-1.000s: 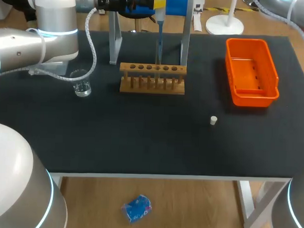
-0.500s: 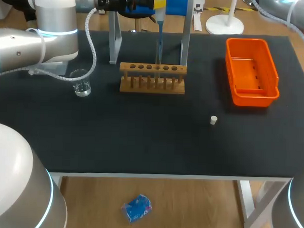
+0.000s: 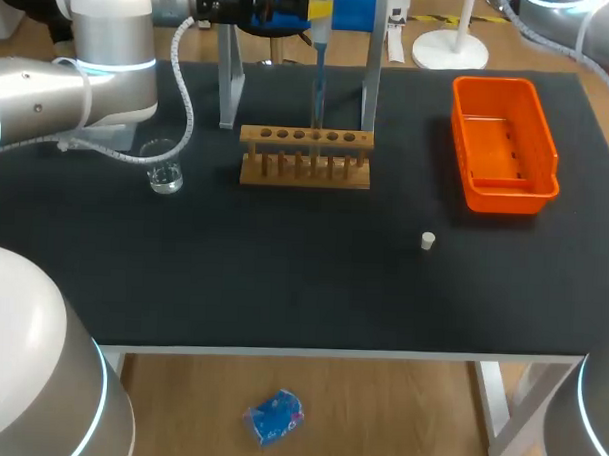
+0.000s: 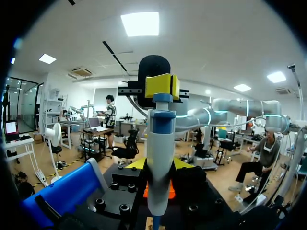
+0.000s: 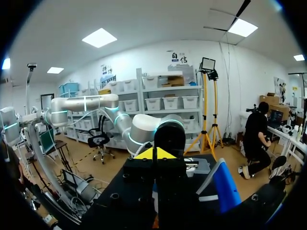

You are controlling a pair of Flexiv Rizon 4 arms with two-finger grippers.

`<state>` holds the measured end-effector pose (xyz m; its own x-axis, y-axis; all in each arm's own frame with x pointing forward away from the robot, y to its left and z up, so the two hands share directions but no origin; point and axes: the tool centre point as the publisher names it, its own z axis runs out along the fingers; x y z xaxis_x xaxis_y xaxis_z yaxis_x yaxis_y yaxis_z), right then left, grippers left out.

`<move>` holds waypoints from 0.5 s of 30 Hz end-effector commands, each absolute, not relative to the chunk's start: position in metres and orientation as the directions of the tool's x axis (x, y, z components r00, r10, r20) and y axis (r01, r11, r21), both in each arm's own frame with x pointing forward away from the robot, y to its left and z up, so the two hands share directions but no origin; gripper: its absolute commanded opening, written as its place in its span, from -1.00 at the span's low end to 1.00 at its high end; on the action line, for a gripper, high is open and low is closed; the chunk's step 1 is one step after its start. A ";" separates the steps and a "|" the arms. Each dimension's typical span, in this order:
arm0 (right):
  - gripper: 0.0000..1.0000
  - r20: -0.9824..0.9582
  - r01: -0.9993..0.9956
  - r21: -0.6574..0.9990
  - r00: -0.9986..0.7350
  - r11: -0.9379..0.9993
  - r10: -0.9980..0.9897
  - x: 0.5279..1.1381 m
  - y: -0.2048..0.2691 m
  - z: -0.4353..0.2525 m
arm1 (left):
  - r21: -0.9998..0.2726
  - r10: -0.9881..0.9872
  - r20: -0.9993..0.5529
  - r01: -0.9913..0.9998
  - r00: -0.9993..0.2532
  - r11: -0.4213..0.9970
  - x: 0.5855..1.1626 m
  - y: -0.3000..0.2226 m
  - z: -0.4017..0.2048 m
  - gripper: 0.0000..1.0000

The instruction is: Invert the test tube, pick up the pipette, mount the tip to pipette, aspirate from beaker and dispense into the tube, eject the tip, return the pipette, and cap with the stopper.

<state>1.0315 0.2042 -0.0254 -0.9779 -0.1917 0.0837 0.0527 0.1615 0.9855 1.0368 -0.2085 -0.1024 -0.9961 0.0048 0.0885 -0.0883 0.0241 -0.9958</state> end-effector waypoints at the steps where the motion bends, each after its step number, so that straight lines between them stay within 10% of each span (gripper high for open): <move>1: -1.00 0.087 0.056 0.985 -0.978 0.161 -0.187 1.028 0.203 -0.032 | -0.996 0.002 0.088 -0.088 -0.996 0.023 1.038 -0.209 -0.098 -1.00; 15: -1.00 0.100 0.072 0.985 -0.978 0.156 -0.183 1.026 0.202 -0.037 | -0.996 0.002 0.088 -0.088 -0.996 0.023 1.038 -0.209 -0.098 -1.00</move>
<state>1.0274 0.2024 -0.0348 -0.9775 -0.1852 0.1011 0.0725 0.1550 0.9852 1.0377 -0.2082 -0.1012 -0.9961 0.0030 0.0883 -0.0882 0.0225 -0.9958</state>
